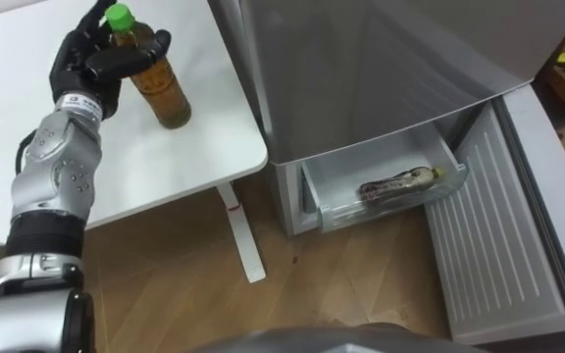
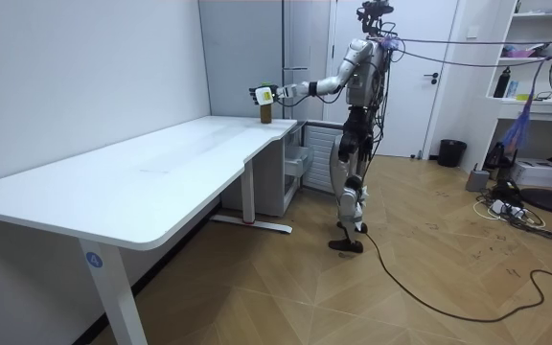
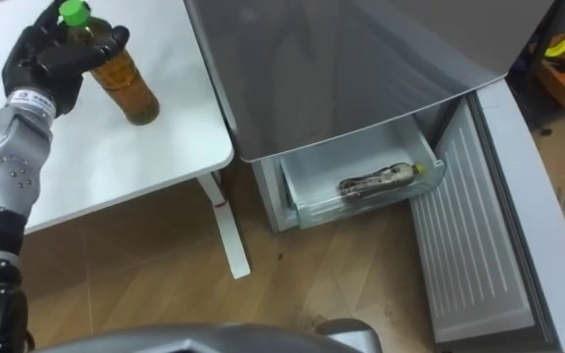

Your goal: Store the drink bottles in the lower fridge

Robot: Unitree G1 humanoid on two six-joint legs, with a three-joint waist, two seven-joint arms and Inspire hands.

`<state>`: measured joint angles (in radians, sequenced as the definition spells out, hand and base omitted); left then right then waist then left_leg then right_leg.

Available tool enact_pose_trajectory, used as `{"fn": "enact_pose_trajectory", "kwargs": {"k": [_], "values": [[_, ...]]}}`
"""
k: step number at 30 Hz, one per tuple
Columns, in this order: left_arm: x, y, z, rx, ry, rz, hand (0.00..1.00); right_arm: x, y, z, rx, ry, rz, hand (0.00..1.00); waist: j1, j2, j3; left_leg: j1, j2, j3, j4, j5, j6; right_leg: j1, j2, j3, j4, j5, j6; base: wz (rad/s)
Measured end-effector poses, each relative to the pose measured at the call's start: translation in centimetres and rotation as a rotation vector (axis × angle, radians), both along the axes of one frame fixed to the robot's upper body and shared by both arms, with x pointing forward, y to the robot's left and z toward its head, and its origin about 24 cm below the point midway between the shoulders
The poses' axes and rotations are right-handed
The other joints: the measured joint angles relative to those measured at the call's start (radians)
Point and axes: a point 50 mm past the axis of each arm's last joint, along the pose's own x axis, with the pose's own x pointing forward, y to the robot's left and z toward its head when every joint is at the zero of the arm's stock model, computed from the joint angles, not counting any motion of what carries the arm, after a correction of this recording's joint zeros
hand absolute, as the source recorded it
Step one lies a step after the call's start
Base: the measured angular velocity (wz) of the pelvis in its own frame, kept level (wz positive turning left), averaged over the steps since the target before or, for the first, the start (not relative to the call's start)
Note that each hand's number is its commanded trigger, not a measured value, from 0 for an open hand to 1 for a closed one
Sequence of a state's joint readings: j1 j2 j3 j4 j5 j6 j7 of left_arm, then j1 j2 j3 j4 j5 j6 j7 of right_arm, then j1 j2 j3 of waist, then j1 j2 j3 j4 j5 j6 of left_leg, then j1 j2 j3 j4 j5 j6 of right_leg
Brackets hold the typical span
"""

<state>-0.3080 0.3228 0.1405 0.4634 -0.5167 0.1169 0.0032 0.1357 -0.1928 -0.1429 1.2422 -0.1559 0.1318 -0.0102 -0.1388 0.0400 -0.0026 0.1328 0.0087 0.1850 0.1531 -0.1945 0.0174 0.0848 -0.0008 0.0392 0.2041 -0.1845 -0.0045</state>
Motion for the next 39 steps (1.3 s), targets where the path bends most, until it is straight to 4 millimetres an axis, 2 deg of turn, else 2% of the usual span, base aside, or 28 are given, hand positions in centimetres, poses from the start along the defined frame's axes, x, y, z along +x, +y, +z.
{"fn": "enact_pose_trajectory", "kwargs": {"k": [12, 25, 34, 39], "values": [[-0.9, -0.2, -1.4, 0.031, 0.057, 0.007, 1.00, 0.1, 0.0, 0.0, 0.000, -0.011, 0.004, 0.00, -0.008, 0.000, 0.0031, -0.003, 0.000, 0.000, -0.002, 0.000, 0.000, 0.000, 0.000, 0.001, -0.001, 0.000, 0.000, 0.00], [-0.9, -0.3, -1.4, 0.042, 0.058, 0.009, 1.00, 0.3, -0.1, 0.1, -0.020, -0.031, -0.001, 0.00, -0.020, 0.001, 0.0054, -0.004, 0.000, -0.002, -0.002, 0.000, 0.000, 0.000, 0.000, -0.001, -0.002, 0.000, 0.000, 0.00], [-0.8, -1.6, -1.7, -0.041, 0.039, -0.025, 1.00, 1.4, 0.0, 0.1, -0.016, -0.065, -0.004, 0.00, -0.010, -0.001, 0.0044, -0.007, 0.000, 0.000, 0.000, 0.000, 0.000, 0.001, -0.001, -0.008, -0.002, 0.000, 0.000, 0.00], [-1.2, -2.4, -1.6, -0.056, 0.014, -0.039, 1.00, 2.0, 0.1, 0.1, -0.007, -0.107, -0.038, 0.00, 0.009, -0.003, 0.0024, -0.013, -0.001, -0.009, 0.001, 0.000, 0.000, 0.002, -0.002, -0.014, -0.011, 0.000, -0.001, 0.03]]}}
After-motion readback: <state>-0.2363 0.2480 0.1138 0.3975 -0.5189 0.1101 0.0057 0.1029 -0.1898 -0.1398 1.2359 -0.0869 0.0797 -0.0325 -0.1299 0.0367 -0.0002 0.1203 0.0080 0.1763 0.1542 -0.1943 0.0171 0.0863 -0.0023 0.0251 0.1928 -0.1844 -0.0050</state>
